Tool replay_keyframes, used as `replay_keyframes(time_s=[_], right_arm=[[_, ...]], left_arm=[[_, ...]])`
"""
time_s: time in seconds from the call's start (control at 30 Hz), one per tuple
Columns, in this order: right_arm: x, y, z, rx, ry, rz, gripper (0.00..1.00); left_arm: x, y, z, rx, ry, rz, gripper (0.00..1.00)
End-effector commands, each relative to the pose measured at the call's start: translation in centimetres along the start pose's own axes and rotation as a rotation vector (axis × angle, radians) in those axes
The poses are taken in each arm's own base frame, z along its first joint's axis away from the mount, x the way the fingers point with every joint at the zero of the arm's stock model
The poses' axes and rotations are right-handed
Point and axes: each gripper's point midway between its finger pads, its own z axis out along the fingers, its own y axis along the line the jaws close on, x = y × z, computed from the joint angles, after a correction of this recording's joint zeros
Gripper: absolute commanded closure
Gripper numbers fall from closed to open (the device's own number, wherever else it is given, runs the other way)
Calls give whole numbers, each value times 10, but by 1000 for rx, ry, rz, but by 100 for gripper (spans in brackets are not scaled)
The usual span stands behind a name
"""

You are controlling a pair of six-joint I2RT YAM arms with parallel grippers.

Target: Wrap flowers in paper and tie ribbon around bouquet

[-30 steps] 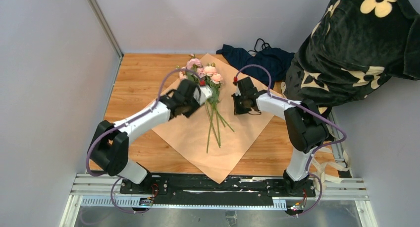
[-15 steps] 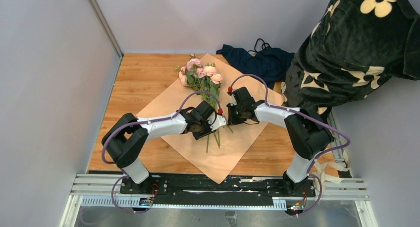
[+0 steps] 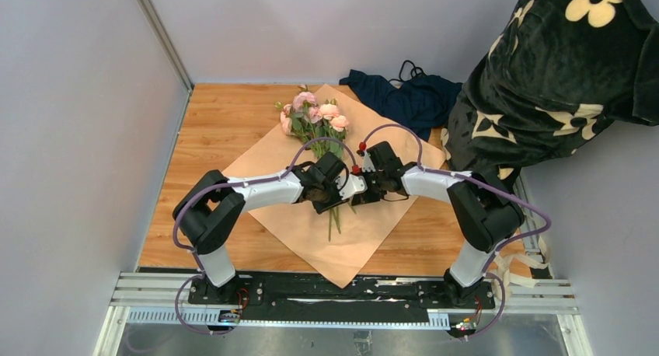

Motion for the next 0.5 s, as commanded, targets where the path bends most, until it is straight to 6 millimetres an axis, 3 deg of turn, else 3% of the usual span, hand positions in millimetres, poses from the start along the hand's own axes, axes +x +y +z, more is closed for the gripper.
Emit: replay_keyframes(time_s=[0.0,0.17,0.27,0.37,0.43,0.47], right_arm=[[5,-4,-27,16,-24,48,96],[-10,-8,-74,90,-158,-24,89],[-2,21,-93,18,-198,-210,79],[34,73,-102,-113,-169,-597,65],[73,102,-105,-212,-142,-891,56],[101,117,-106,-295,-124,-1036,52]], left_arm=[[-16,4,-18,-14,-49,27,66],[-20,23,-68,-59,-114,-8,62],[-13,32,-95,-64,-134,-40,58],[-2,42,-119,-112,-139,-54,53],[8,46,-134,-139,-143,-71,49],[11,47,-141,-157,-148,-76,46]])
